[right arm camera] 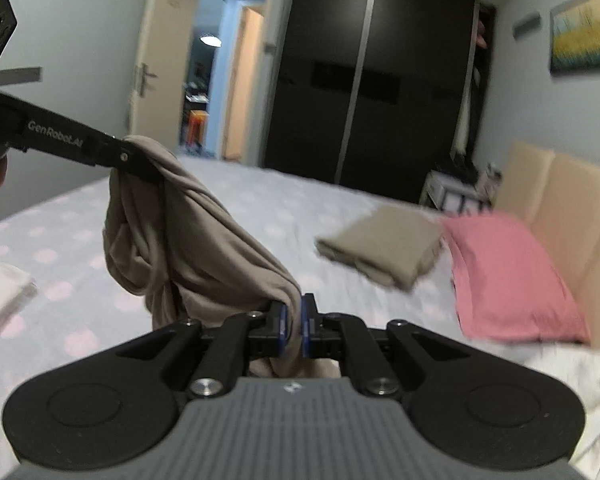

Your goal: Fold clothes

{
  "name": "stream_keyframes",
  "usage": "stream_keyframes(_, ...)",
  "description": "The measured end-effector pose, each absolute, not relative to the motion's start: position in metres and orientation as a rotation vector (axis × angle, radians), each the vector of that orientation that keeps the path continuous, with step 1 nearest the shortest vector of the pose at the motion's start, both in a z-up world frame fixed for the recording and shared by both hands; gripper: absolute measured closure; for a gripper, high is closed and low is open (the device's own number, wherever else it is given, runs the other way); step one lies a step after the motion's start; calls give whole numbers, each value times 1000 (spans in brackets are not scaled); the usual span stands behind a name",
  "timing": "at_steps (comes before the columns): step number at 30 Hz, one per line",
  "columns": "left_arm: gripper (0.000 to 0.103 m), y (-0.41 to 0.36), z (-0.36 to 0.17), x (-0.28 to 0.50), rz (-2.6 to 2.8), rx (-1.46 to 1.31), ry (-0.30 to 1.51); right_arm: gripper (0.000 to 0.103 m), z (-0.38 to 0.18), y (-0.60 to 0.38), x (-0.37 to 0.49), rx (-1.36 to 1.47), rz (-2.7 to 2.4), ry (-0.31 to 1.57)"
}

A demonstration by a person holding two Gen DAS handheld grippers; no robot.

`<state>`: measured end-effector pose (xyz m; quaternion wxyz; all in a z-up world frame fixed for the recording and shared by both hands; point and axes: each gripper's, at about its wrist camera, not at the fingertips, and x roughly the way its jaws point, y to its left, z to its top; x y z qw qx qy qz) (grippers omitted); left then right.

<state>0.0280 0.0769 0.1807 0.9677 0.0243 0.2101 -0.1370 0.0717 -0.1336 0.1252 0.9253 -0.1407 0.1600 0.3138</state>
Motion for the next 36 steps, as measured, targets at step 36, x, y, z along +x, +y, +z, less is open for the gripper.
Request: stream_keyframes(36, 97, 68, -22, -60, -180, 64, 870, 94, -42, -89, -20, -365, 845, 738)
